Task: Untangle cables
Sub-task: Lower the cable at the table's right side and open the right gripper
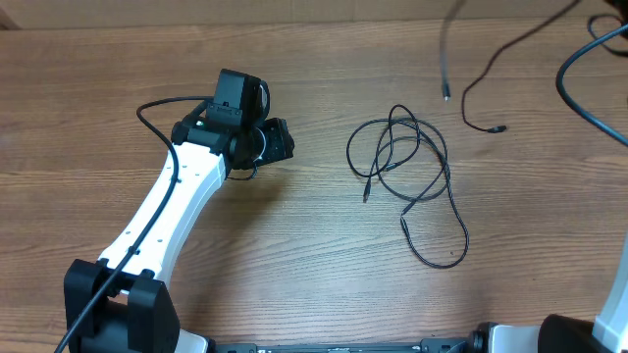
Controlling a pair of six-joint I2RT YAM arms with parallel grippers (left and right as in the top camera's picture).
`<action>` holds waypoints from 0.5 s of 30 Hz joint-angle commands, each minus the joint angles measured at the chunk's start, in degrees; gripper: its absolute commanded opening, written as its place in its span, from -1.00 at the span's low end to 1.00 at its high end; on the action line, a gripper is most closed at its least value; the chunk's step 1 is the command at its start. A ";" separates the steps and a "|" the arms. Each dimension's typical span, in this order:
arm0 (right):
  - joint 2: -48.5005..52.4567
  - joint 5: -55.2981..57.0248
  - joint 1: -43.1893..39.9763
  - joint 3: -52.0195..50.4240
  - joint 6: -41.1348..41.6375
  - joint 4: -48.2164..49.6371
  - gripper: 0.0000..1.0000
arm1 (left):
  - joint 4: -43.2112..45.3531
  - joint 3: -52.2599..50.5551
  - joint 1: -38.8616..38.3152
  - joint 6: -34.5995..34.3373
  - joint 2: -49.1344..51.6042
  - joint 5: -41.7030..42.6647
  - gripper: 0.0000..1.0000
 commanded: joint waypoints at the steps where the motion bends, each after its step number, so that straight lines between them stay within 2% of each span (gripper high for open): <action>1: 1.88 12.24 -3.37 0.50 -7.23 -2.16 -0.93 | -0.20 -0.24 0.24 0.85 0.46 -0.13 0.11; 6: 4.35 13.77 -10.16 0.48 -7.19 -6.01 -0.93 | -0.20 -0.24 0.24 0.85 0.46 -0.13 0.11; 15: 7.41 24.37 -17.81 0.46 -7.13 -13.46 -0.93 | -0.17 -0.24 0.24 0.85 0.48 -0.22 0.11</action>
